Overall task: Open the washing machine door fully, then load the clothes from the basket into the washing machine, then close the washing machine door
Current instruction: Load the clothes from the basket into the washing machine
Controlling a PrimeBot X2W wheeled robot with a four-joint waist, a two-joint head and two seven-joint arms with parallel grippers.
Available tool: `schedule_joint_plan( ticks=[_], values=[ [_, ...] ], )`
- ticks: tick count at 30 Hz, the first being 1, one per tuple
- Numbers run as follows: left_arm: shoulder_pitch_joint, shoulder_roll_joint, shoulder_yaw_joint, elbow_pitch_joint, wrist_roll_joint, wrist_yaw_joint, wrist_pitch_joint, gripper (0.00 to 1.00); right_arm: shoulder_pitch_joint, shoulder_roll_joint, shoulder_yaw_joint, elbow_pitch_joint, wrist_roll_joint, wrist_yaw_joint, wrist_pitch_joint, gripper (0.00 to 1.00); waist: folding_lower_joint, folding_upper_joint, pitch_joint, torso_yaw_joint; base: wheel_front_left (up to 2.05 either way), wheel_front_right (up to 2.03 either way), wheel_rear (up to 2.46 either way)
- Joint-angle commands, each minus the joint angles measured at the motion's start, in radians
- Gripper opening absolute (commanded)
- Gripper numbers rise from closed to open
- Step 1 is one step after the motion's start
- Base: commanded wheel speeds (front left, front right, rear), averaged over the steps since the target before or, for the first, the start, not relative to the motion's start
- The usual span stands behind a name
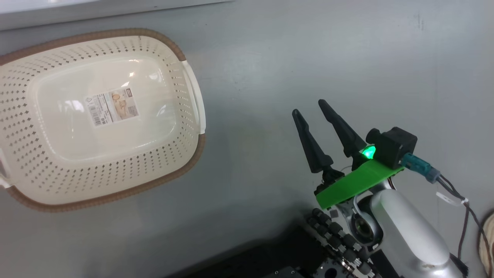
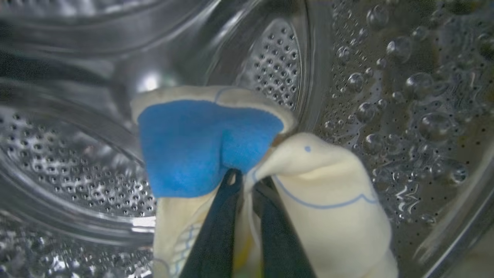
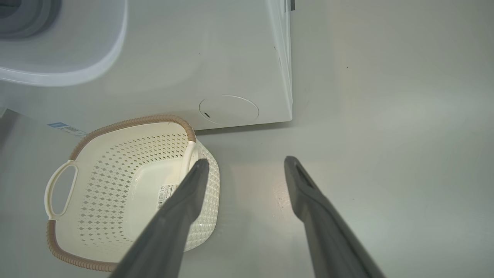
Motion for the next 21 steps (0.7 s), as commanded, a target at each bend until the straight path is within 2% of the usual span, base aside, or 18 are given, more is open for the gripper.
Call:
schedule_joint_plan(
  ticks=[1,4,5,6,7,14,21],
  values=[
    [-0.060,0.038,-0.006,-0.041,0.032,0.011,-0.024,0.00,0.039,-0.002,0.019,-0.013,0.007,-0.003,-0.007,1.00,-0.0001,0.0000,-0.009,-0.002,0.00,0.00,0.00],
    [-0.059,0.044,0.004,-0.020,0.024,0.015,-0.030,0.00,0.039,-0.002,0.024,-0.009,0.008,-0.003,-0.007,1.00,-0.0001,0.0000,-0.015,-0.006,0.00,0.00,0.00],
    [-0.060,0.046,0.007,-0.006,0.021,0.015,-0.032,0.15,0.038,-0.003,0.025,-0.008,0.009,-0.003,-0.007,1.00,-0.0001,0.0000,-0.017,-0.007,0.00,0.00,0.00],
    [-0.054,0.046,0.018,0.018,0.008,0.016,-0.033,0.39,0.037,-0.003,0.026,-0.006,0.010,-0.003,-0.007,1.00,-0.0001,0.0000,-0.022,-0.009,0.00,0.00,0.00],
    [-0.050,0.042,0.025,0.038,-0.004,0.015,-0.033,1.00,0.037,-0.005,0.026,-0.005,0.009,-0.003,-0.007,1.00,-0.0001,0.0000,-0.025,-0.008,0.00,0.00,0.00],
    [-0.038,0.003,0.026,0.175,-0.052,0.006,0.014,1.00,0.036,-0.014,0.014,-0.001,0.010,-0.003,-0.007,1.00,-0.0001,0.0000,-0.049,0.008,0.00,0.00,0.00],
    [-0.012,-0.041,0.042,0.266,-0.097,0.022,0.083,1.00,0.032,-0.019,0.002,-0.002,0.009,-0.003,-0.007,1.00,-0.0001,0.0000,-0.080,0.025,0.00,0.00,0.00]
  ],
)
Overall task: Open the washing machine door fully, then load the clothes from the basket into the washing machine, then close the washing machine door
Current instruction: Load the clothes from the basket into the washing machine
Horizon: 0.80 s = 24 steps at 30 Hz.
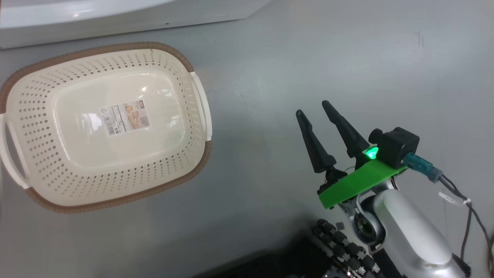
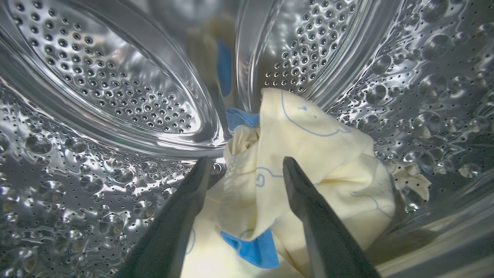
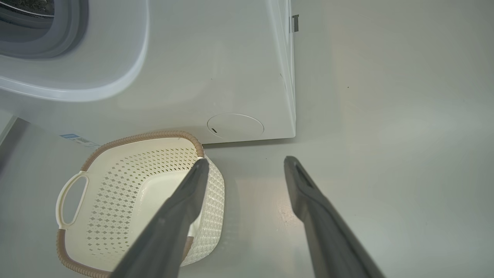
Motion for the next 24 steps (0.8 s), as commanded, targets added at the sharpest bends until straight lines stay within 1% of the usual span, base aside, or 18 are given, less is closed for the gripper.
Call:
schedule_joint_plan(
  ticks=[1,13,24],
  values=[
    [-0.021,0.016,0.005,-0.023,0.000,0.005,-0.004,1.00,0.030,-0.014,0.009,-0.020,0.005,-0.003,-0.007,1.00,0.0000,-0.0001,-0.008,0.006,0.00,0.00,0.00],
    [0.070,-0.036,0.012,0.001,-0.054,-0.008,-0.066,1.00,0.007,-0.026,-0.023,-0.021,-0.001,-0.003,-0.007,1.00,0.0000,-0.0001,-0.090,0.056,0.00,0.00,0.00],
    [0.225,-0.077,0.042,-0.053,-0.113,-0.011,-0.116,1.00,0.022,-0.051,-0.078,-0.024,-0.014,-0.003,-0.007,1.00,0.0000,-0.0001,-0.202,0.145,0.00,0.00,0.00]
  ],
)
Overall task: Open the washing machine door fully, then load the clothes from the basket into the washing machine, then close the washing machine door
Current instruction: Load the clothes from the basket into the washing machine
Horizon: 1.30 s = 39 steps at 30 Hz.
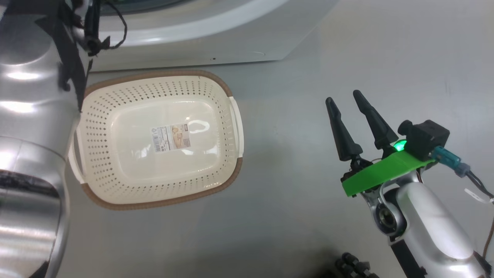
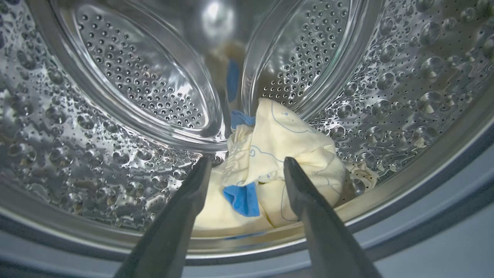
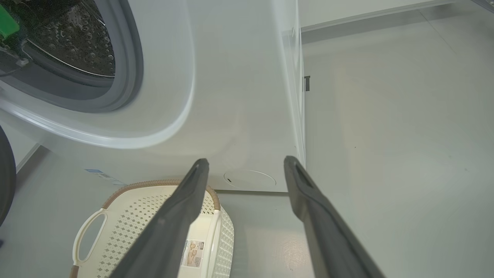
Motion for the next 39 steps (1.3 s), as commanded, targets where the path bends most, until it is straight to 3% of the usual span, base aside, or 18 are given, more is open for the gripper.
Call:
schedule_joint_plan(
  ticks=[1,10,21,30,39],
  values=[
    [0.017,0.022,0.018,-0.049,-0.014,0.002,-0.011,1.00,0.028,-0.015,0.002,-0.026,-0.010,-0.003,-0.007,1.00,0.0001,-0.0001,-0.048,0.036,0.00,0.00,0.00],
    [0.219,0.025,0.050,-0.224,-0.020,0.020,-0.014,1.00,0.075,-0.029,-0.030,-0.029,-0.020,-0.003,-0.007,1.00,0.0001,-0.0001,-0.162,0.090,0.00,0.00,0.00],
    [0.564,0.082,0.116,-0.537,-0.020,0.086,-0.014,1.00,0.171,-0.052,-0.052,-0.037,-0.024,-0.003,-0.007,1.00,0.0001,-0.0001,-0.329,0.132,0.00,0.00,0.00],
    [0.840,0.152,0.154,-0.783,-0.026,0.172,-0.013,1.00,0.230,-0.063,-0.053,-0.046,-0.022,-0.003,-0.007,1.00,0.0001,-0.0001,-0.425,0.137,0.00,0.00,0.00],
    [1.151,0.221,0.233,-1.006,-0.034,0.288,-0.013,1.00,0.292,-0.085,-0.062,-0.059,-0.021,-0.003,-0.007,1.00,0.0001,-0.0001,-0.510,0.125,0.00,0.00,0.00]
  ],
)
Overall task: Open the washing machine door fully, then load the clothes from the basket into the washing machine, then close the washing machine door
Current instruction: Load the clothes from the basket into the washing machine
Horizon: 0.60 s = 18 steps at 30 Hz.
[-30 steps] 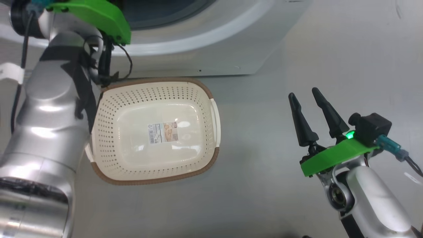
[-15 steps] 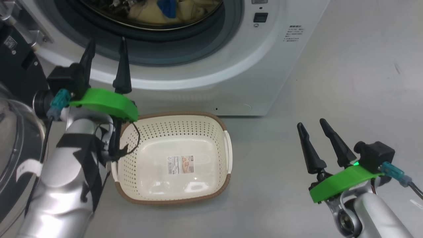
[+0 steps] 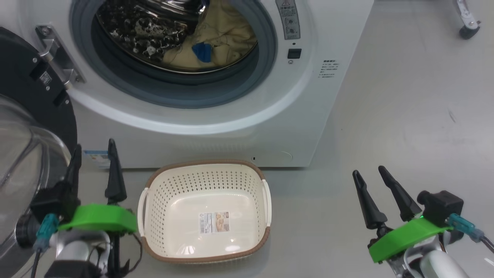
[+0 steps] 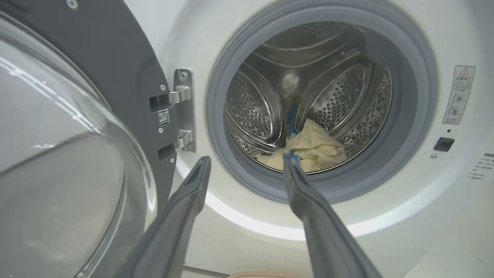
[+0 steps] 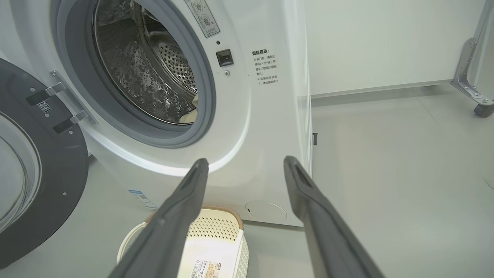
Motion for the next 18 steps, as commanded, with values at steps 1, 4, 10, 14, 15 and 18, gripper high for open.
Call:
schedule_joint_plan(
  ticks=[1,4,10,14,15,18],
  values=[
    [0.012,0.047,0.053,-0.063,0.003,0.017,-0.006,1.00,-0.001,-0.024,0.007,-0.035,-0.007,-0.003,-0.007,1.00,0.0001,-0.0001,-0.024,-0.004,0.00,0.00,0.00],
    [0.105,0.063,0.062,-0.126,0.008,0.041,-0.006,1.00,0.018,-0.028,0.003,-0.038,-0.005,-0.003,-0.007,1.00,0.0001,-0.0001,-0.044,-0.006,0.00,0.00,0.00],
    [0.236,0.073,0.083,-0.206,0.007,0.075,-0.006,1.00,0.043,-0.033,-0.006,-0.044,-0.005,-0.003,-0.007,1.00,0.0001,-0.0001,-0.067,-0.005,0.00,0.00,0.00],
    [0.315,0.073,0.090,-0.245,0.016,0.094,-0.006,1.00,0.057,-0.036,-0.014,-0.051,-0.007,-0.003,-0.007,1.00,0.0001,-0.0001,-0.076,-0.005,0.00,0.00,0.00],
    [0.328,0.070,0.094,-0.256,0.018,0.096,-0.006,1.00,0.060,-0.037,-0.016,-0.053,-0.008,-0.003,-0.007,1.00,0.0001,-0.0001,-0.078,-0.005,0.00,0.00,0.00],
    [0.363,0.064,0.105,-0.273,0.025,0.102,-0.006,1.00,0.072,-0.036,-0.022,-0.057,-0.011,-0.003,-0.007,1.00,0.0001,-0.0001,-0.085,-0.003,0.00,0.00,0.00]
  ],
)
